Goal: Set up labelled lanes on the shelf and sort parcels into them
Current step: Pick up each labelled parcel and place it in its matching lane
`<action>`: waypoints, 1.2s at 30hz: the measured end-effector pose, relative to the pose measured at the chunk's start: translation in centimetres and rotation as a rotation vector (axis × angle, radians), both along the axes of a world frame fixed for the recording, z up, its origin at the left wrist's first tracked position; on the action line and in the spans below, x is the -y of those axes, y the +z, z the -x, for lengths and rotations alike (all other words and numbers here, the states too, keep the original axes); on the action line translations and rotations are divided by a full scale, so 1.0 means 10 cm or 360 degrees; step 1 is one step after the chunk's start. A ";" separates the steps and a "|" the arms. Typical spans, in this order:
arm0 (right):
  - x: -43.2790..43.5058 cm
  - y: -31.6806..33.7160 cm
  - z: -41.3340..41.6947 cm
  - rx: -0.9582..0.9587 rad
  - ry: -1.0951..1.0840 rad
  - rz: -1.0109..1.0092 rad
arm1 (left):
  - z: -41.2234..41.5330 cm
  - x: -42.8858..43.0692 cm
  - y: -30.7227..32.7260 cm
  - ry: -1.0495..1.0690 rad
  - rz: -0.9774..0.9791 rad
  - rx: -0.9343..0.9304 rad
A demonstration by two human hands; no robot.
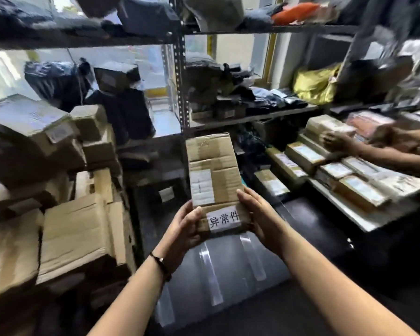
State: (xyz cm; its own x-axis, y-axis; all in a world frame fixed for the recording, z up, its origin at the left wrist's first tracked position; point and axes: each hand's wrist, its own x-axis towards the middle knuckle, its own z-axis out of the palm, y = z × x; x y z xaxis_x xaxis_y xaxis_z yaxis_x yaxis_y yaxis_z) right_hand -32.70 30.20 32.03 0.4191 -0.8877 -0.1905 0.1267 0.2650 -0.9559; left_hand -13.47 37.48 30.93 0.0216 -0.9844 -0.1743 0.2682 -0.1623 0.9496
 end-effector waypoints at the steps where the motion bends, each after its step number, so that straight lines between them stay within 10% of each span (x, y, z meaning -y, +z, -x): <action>1: 0.03 -0.08 0.22 -0.0016 -0.0044 -0.0047 | 0.18 0.08 -0.05 -0.0050 -0.0025 -0.0005; 19: 1.36 -0.63 2.94 -0.0330 0.0171 -0.0300 | 2.75 1.54 -0.66 -0.0087 -0.0347 -0.0102; 36: 3.37 -1.47 3.02 -0.0372 0.0118 -0.0587 | 2.91 3.40 -1.29 0.0113 -0.0700 -0.0020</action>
State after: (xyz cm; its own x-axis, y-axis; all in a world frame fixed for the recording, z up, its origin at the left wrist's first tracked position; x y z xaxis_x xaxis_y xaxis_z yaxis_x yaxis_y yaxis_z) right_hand -62.94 -3.48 17.31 0.3871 -0.7119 -0.5860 -0.1137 0.5938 -0.7965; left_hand -42.56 3.52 18.08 0.0815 -0.8129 -0.5766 0.3041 -0.5307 0.7911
